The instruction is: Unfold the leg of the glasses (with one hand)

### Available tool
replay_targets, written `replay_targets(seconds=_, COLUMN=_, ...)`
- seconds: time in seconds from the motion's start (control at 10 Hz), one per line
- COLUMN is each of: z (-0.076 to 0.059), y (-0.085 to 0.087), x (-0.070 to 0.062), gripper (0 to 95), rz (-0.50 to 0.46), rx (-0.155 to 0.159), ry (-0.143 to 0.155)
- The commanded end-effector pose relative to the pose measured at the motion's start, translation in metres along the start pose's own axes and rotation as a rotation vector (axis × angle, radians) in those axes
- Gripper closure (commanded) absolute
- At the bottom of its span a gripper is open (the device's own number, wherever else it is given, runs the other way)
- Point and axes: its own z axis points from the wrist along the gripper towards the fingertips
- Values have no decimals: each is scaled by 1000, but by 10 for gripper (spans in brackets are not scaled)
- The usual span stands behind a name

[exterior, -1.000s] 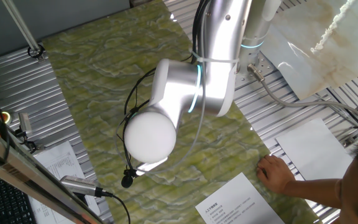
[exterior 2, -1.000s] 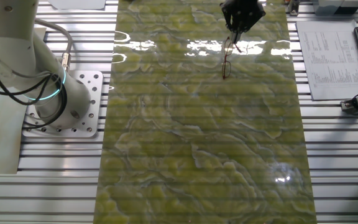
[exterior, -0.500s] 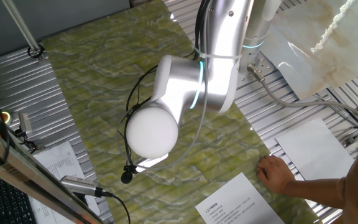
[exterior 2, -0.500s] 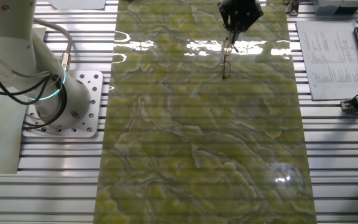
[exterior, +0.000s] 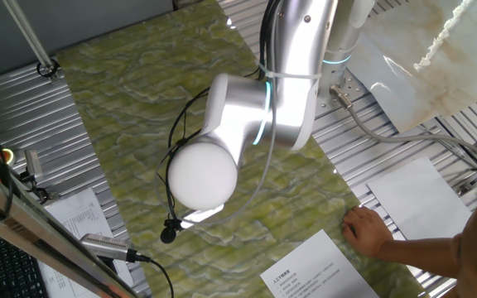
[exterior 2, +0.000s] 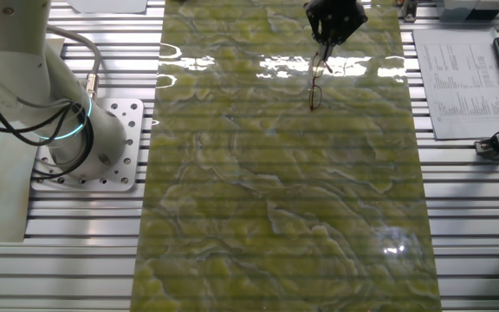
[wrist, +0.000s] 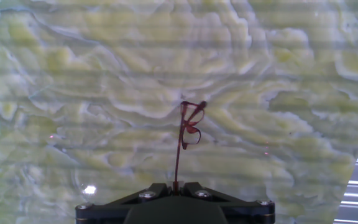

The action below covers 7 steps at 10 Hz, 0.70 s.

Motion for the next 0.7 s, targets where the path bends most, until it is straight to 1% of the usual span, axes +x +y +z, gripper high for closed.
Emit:
replay_targets(seconds=0.1, z=0, y=-1, x=-1, gripper=950, rz=-2, rx=-2, ry=3)
replay_targets(seconds=0.2, z=0, y=-1, x=-1, gripper=950, rz=-2, rx=-2, ry=3)
replay_targets(seconds=0.3, z=0, y=-1, x=-1, gripper=760, rz=-2, rx=-2, ry=2)
replay_targets(seconds=0.7, z=0, y=-1, x=-1, gripper=760, rz=1, rx=-1, ry=-1)
